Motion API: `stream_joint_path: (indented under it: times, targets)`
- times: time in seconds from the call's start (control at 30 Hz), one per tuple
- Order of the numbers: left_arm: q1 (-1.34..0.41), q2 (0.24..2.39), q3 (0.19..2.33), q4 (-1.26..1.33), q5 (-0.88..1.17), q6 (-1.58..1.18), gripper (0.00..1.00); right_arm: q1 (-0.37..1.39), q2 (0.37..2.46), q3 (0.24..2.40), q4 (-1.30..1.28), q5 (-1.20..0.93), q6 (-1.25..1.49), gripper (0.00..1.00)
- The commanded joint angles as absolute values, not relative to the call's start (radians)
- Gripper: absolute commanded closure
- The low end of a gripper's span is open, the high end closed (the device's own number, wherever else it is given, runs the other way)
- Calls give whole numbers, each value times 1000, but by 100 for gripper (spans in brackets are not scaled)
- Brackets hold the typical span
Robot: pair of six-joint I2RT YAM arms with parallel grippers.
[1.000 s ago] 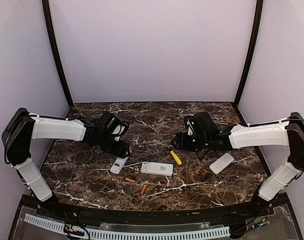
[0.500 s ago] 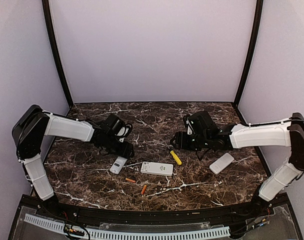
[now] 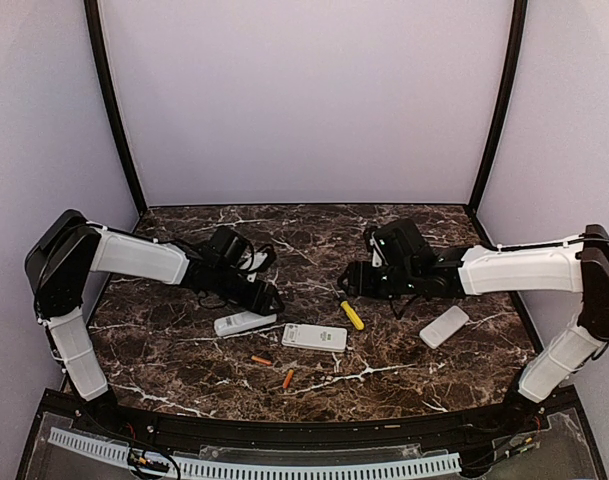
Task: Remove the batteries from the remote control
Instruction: Move the remote control to the center of the board, then remove the battery cover from the remote control.
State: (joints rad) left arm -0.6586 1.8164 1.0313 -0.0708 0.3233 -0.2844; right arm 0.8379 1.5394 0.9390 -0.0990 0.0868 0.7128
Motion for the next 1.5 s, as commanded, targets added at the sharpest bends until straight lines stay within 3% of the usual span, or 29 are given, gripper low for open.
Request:
stream_joint_path:
  times: [0.0,0.2,0.63,1.0,1.47]
  targets:
    - [-665,1805,1010,-50,359,-297,29,858,1555,972,-106,102,707,36]
    - [-640,1655,993,-109,179,-410,28,897,1585,1012,-100,72,725,41]
    - [-431,1388,703,-235,262,-664,33,983,1821,1201,-37,-63,733,56]
    - [-391,1427,618,-142,385,-712,42,1011,1968,1350,-56,-109,707,65]
    - [-391,1486,609,-98,437,-698,50,1021,2089,1459,-64,-147,690,69]
